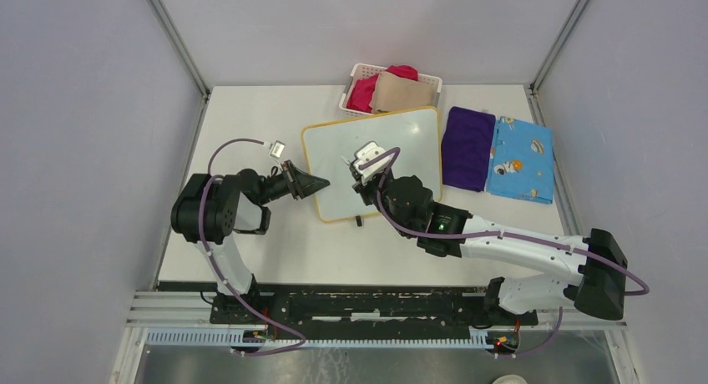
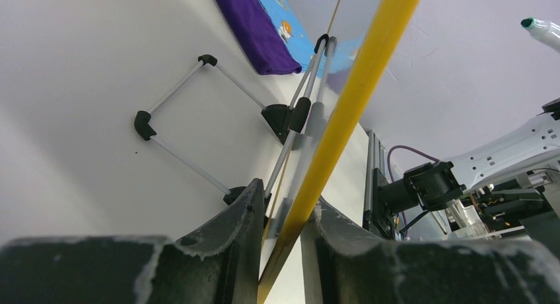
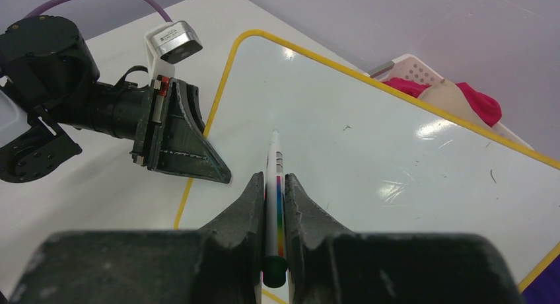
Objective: Write a sentence on the whiteboard
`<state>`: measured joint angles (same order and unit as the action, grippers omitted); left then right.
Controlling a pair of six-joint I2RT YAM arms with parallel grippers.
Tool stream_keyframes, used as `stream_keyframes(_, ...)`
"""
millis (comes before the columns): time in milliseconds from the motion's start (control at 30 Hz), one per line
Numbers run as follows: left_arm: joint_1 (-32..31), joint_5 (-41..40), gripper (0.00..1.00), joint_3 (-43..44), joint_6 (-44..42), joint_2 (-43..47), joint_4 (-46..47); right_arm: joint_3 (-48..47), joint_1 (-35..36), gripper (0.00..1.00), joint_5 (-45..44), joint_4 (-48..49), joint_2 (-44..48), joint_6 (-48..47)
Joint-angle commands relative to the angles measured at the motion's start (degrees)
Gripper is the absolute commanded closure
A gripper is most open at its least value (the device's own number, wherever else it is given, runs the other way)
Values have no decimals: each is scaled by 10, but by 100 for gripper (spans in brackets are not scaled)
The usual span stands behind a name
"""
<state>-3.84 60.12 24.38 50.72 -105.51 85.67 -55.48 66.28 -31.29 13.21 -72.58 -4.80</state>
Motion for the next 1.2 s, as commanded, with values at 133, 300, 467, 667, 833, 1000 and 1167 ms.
stream_keyframes(133,2,8,71,4,12,-6,68,-7,1,100,13,22,2,3)
stream_keyframes(300,3,9,73,4,11,-7,69,-13,2,100,11,23,-10,1)
stream_keyframes(467,2,10,75,4,11,-7,68,-28,2,100,1,21,-30,-3)
stream_keyframes(667,2,12,75,5,11,-8,65,-47,2,100,-16,28,-55,-4)
stream_keyframes(833,2,14,72,6,12,-8,63,-57,1,100,-40,36,-69,-6)
stream_keyframes(1000,2,14,60,7,14,-5,63,-49,2,100,-29,42,-60,-5)
stream_keyframes(1167,2,13,63,7,13,-6,64,-44,2,100,-22,45,-58,-4)
